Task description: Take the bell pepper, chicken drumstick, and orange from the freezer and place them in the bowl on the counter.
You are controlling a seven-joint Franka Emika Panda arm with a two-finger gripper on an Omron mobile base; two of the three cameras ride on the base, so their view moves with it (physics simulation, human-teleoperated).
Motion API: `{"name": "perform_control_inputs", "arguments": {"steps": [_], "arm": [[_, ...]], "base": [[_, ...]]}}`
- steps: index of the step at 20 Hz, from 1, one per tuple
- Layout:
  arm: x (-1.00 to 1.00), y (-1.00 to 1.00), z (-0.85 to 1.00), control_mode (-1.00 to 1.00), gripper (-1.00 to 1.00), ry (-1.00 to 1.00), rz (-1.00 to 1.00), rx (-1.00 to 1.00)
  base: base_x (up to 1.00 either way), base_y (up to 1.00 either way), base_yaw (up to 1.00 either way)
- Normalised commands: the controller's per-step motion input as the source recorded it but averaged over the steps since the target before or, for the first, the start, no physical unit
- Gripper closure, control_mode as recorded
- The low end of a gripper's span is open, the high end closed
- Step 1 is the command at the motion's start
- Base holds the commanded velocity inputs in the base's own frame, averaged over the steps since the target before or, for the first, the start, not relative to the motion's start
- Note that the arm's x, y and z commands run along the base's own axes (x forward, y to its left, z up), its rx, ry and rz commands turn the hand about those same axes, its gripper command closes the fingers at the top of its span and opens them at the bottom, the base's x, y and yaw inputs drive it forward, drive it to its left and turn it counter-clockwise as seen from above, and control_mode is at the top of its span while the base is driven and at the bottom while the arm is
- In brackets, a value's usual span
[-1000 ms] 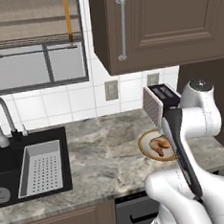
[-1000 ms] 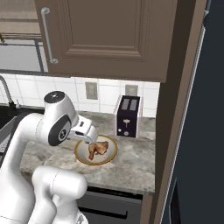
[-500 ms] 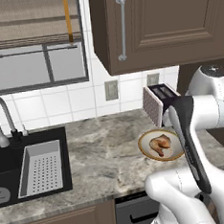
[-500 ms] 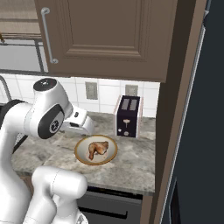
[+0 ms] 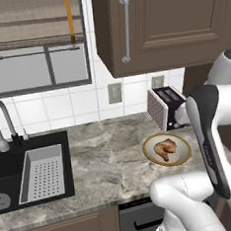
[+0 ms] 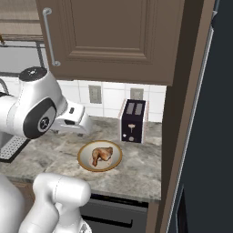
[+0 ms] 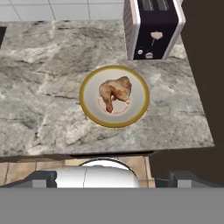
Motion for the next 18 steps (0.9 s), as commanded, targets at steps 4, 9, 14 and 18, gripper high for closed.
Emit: {"name": "perform_control_inputs", "arguments": {"steps": [4,9,14,18], "arm": [[-0.57,0.05,0.4,-1.0,-1.0,0.0,0.01,0.0],[-0.56,0.04,0.28,-1.0,-1.0,-0.02,0.0,0.0],[-0.4,0.0,0.17,-1.0,-1.0,-0.09,0.0,0.0],[-0.11,0.01,0.18,-1.0,-1.0,-0.02,0.0,0.0]], "base": [[0.0,0.0,0.0],[0.0,0.0,0.0],[0.0,0.0,0.0],[0.0,0.0,0.0]]}}
